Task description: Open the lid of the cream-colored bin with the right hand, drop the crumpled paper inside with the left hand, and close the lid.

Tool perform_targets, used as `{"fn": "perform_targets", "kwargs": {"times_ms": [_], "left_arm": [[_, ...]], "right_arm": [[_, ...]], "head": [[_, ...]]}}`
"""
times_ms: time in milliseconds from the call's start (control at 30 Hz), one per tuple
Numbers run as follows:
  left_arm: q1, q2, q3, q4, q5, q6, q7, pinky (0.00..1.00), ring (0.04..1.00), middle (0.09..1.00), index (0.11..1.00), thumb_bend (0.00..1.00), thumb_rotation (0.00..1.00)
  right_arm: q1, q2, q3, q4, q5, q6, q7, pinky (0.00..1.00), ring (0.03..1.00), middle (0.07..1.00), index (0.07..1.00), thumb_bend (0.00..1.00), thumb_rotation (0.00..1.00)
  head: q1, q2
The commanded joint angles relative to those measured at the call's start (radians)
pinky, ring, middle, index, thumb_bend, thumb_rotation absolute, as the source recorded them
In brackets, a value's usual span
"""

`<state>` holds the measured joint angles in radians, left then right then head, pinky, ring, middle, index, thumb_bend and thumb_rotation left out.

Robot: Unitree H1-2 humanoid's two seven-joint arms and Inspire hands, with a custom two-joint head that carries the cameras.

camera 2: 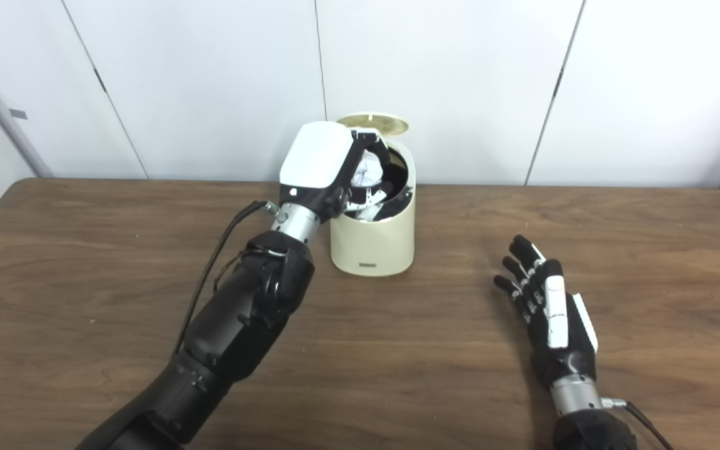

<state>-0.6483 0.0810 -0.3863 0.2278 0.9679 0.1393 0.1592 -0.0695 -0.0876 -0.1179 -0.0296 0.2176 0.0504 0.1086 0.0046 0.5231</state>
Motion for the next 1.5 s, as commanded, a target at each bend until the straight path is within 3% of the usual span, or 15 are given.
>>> {"fn": "perform_targets", "kwargs": {"times_ms": [0, 200, 267, 367, 433, 467, 533, 667, 967, 1000, 1200, 1467], "left_arm": [[-0.043, 0.004, -0.007, -0.014, 0.009, 0.017, -0.022, 0.27, 0.417, 0.543, 0.534, 0.47, 0.0], [-0.038, 0.005, -0.015, -0.055, 0.016, 0.083, -0.123, 0.3, 0.448, 0.544, 0.519, 0.47, 0.0], [-0.035, 0.004, -0.014, -0.068, 0.011, 0.099, -0.148, 0.39, 0.418, 0.526, 0.509, 0.49, 0.0], [-0.033, 0.002, -0.014, -0.083, 0.009, 0.12, -0.179, 0.42, 0.418, 0.537, 0.502, 0.5, 0.0], [-0.033, 0.003, -0.016, -0.089, 0.009, 0.128, -0.192, 0.45, 0.537, 0.532, 0.485, 0.52, 0.0], [-0.033, 0.003, -0.016, -0.091, 0.007, 0.13, -0.197, 0.46, 0.553, 0.531, 0.483, 0.52, 0.0], [-0.032, 0.002, -0.016, -0.094, 0.004, 0.128, -0.198, 0.48, 0.581, 0.62, 0.491, 0.52, 0.04], [-0.031, -0.001, -0.013, -0.094, -0.001, 0.128, -0.198, 0.47, 0.572, 0.637, 0.493, 0.52, 0.05], [-0.027, -0.003, -0.011, -0.093, -0.007, 0.127, -0.191, 0.3, 0.402, 0.509, 0.494, 0.52, 0.05], [-0.027, -0.003, -0.011, -0.092, -0.008, 0.125, -0.19, 0.29, 0.39, 0.456, 0.522, 0.52, 0.02], [-0.027, 0.0, -0.015, -0.095, -0.005, 0.125, -0.196, 0.33, 0.443, 0.431, 0.53, 0.52, 0.0], [-0.013, -0.001, -0.003, -0.112, -0.028, 0.09, -0.153, 0.47, 0.576, 0.54, 0.475, 0.52, 0.0]], "right_arm": [[0.007, -0.005, -0.004, 0.01, 0.007, 0.008, -0.001, 0.85, 0.927, 0.931, 0.917, 0.5, 1.0], [0.008, -0.003, -0.002, 0.01, 0.007, 0.009, -0.002, 0.86, 0.926, 0.928, 0.915, 0.49, 1.0], [0.007, -0.002, -0.003, 0.011, 0.006, 0.01, -0.004, 0.86, 0.926, 0.927, 0.916, 0.5, 1.0], [0.006, -0.003, -0.002, 0.012, 0.007, 0.007, -0.002, 0.86, 0.927, 0.927, 0.923, 0.5, 1.0], [0.006, -0.003, -0.002, 0.011, 0.005, 0.008, -0.004, 0.85, 0.923, 0.923, 0.92, 0.49, 1.0], [0.006, -0.002, -0.003, 0.011, 0.005, 0.01, -0.005, 0.85, 0.922, 0.923, 0.919, 0.49, 1.0], [0.005, -0.002, -0.003, 0.009, 0.004, 0.015, -0.008, 0.85, 0.922, 0.925, 0.921, 0.49, 1.0], [0.004, -0.002, -0.003, 0.01, 0.001, 0.014, -0.01, 0.85, 0.92, 0.921, 0.922, 0.5, 1.0], [0.004, 0.005, -0.004, 0.01, -0.003, 0.015, -0.016, 0.84, 0.91, 0.912, 0.911, 0.49, 1.0], [0.004, 0.005, -0.003, 0.012, -0.003, 0.012, -0.015, 0.85, 0.914, 0.916, 0.916, 0.49, 1.0], [0.003, 0.002, -0.003, 0.017, 0.003, 0.008, -0.007, 0.85, 0.914, 0.916, 0.918, 0.49, 1.0], [0.003, -0.003, -0.006, 0.023, 0.001, 0.005, -0.008, 0.85, 0.914, 0.916, 0.914, 0.5, 1.0]], "head": [[0.001, 0.001], [0.0, 0.003], [-0.002, 0.005], [-0.002, 0.005], [-0.002, 0.006], [-0.002, 0.006], [-0.001, 0.006], [-0.001, 0.007], [-0.003, 0.008], [-0.003, 0.007], [-0.004, 0.006], [-0.004, 0.006]]}}
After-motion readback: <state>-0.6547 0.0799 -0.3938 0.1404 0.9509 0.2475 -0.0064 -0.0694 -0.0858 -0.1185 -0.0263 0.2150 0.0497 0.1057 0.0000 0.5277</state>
